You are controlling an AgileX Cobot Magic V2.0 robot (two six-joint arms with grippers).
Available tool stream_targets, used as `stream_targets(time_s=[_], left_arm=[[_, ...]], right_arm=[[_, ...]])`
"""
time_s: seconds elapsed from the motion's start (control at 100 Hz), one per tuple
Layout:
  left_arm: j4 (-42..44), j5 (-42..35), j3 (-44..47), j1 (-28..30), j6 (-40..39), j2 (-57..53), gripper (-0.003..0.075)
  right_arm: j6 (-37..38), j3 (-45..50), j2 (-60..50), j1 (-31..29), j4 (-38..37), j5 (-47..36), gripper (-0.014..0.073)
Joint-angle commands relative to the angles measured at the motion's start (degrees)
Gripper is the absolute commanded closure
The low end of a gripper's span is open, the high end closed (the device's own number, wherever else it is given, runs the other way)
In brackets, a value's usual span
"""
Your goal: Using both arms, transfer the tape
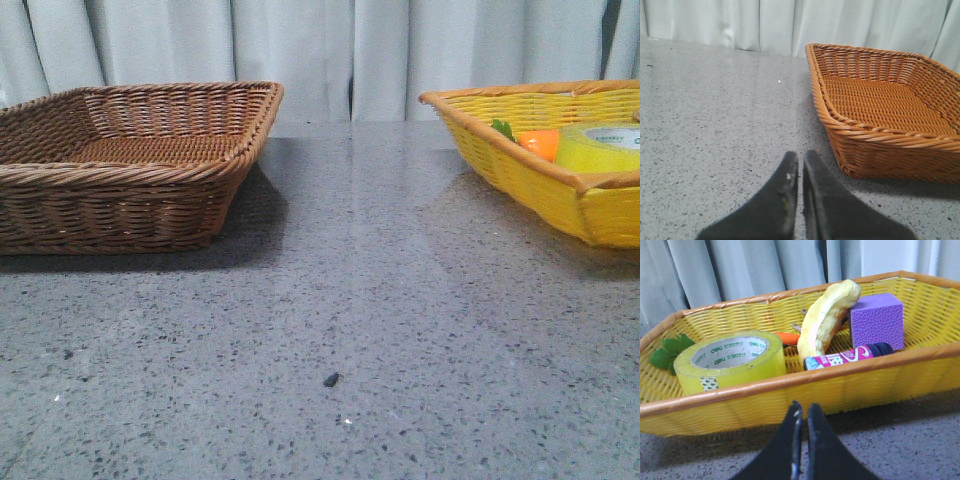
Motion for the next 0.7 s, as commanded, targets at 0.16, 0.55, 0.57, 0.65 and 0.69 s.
stream_targets(time_s=[0.16, 0.55, 0.57, 0.65, 0.69], left_arm=[[-1.03, -4.58, -1.91, -0.46, -0.20, 1.10, 0.0741], [-1.11, -4.58, -1.91, -0.46, -0.20, 1.10, 0.0741], [-1.28, -4.58, -1.91, -0.46, -0.20, 1.10, 0.0741], [-1.40, -4.58, -1.91, -0.46, -0.20, 1.10, 0.0741], [-1.44, -4.58, -1.91, -0.46, -0.20, 1.10, 0.0741]], right_arm=[[-0.47, -0.60, 1.18, -0.34, -0.45, -4.25, 0.0668], [-0.47, -0.60, 1.18, -0.34, -0.45, -4.25, 0.0668], [-0.47, -0.60, 1.18, -0.34, -0.45, -4.25, 0.0668], [-0.47, -0.60, 1.18, -0.34, -0.45, -4.25, 0.0668], [-0.47, -0.65, 1.18, -0.34, -0.45, -4.25, 0.0668]])
